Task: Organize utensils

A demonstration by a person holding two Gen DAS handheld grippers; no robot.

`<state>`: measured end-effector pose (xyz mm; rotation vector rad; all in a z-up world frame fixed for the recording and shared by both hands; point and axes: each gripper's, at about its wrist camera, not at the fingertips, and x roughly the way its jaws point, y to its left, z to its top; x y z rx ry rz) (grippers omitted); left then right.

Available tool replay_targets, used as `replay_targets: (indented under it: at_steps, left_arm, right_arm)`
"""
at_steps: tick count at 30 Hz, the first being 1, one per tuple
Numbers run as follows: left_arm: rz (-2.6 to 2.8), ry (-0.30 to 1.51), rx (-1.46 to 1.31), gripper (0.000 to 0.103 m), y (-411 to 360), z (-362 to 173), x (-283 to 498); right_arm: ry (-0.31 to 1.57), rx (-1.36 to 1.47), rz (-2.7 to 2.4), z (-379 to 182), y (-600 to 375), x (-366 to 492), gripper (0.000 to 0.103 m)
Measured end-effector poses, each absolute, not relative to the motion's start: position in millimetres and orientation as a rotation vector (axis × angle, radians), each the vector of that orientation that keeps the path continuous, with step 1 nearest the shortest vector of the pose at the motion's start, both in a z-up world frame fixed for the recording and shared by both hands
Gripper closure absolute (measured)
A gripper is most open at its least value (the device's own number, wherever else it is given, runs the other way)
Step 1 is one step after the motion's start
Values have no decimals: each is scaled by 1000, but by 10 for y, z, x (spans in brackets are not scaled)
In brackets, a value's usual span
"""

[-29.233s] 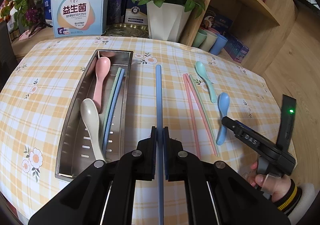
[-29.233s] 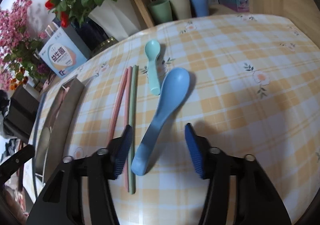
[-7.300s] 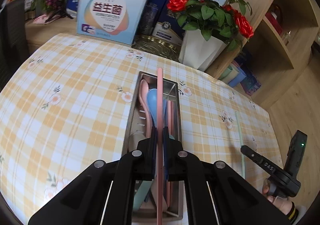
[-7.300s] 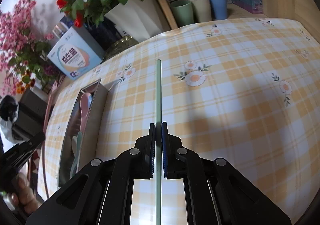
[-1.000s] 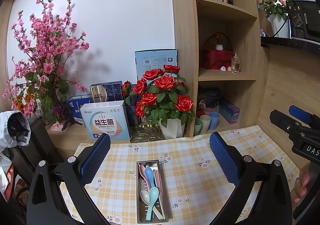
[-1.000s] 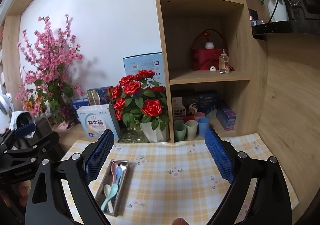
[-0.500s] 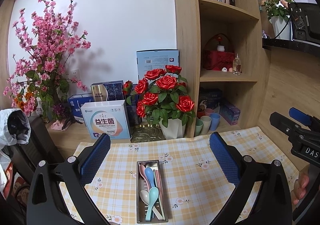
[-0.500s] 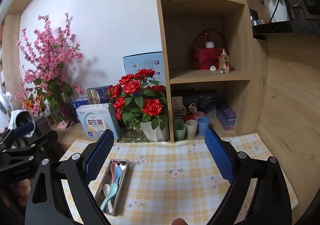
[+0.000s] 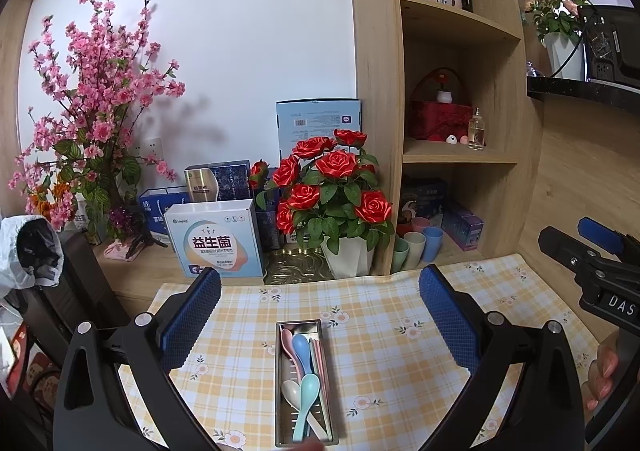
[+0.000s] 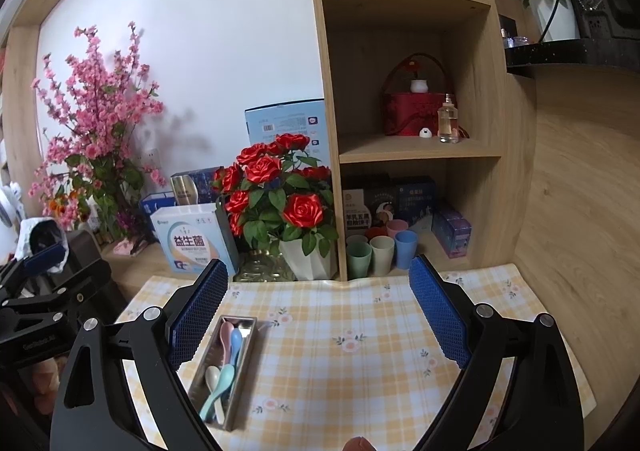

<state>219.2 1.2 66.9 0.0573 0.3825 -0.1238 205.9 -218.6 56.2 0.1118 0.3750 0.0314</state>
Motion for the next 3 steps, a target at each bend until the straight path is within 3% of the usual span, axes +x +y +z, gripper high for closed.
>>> replay_targets:
  at_steps: [3]
  left_arm:
    - [-118,383,52,6,21,663,2191]
  right_arm:
    - [379,114,31,554,-2182,2064,14]
